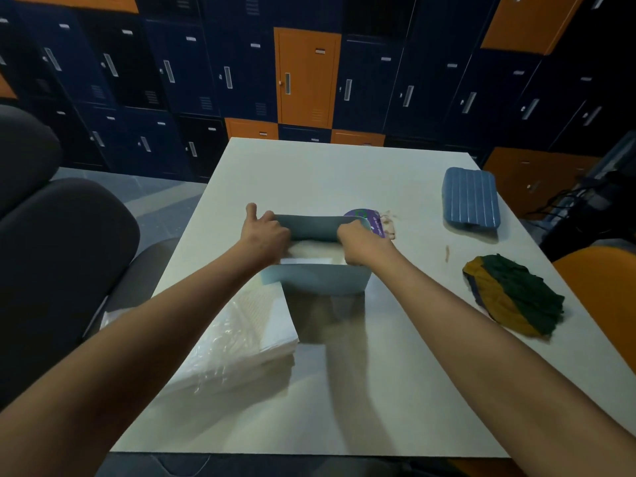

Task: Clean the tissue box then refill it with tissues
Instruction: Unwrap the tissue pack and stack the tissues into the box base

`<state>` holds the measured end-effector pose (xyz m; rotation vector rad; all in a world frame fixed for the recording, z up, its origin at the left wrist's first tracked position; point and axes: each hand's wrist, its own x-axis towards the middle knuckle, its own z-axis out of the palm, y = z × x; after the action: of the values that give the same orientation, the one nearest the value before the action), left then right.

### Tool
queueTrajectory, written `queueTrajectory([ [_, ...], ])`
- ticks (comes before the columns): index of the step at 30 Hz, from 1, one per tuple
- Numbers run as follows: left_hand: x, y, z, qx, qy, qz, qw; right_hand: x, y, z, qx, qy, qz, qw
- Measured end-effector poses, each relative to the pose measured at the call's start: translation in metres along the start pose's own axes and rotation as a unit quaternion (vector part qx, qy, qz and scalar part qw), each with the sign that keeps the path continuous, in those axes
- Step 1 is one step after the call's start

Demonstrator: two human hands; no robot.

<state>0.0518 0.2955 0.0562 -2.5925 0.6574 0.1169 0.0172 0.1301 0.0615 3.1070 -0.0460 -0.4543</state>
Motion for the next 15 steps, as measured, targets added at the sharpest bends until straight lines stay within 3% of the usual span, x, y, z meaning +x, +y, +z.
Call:
queueTrajectory([
  [11,0.017,-0.003,0.015,-0.028,-0.029,0.016,0.999,0.017,-0.001,0.011,-0.021,-0.014,-0.008,1.000],
  [15,0.012,-0.013,0.012,-0.056,0.017,0.037,0.998,0.012,-0.001,0.003,0.040,-0.002,0.007,0.999],
])
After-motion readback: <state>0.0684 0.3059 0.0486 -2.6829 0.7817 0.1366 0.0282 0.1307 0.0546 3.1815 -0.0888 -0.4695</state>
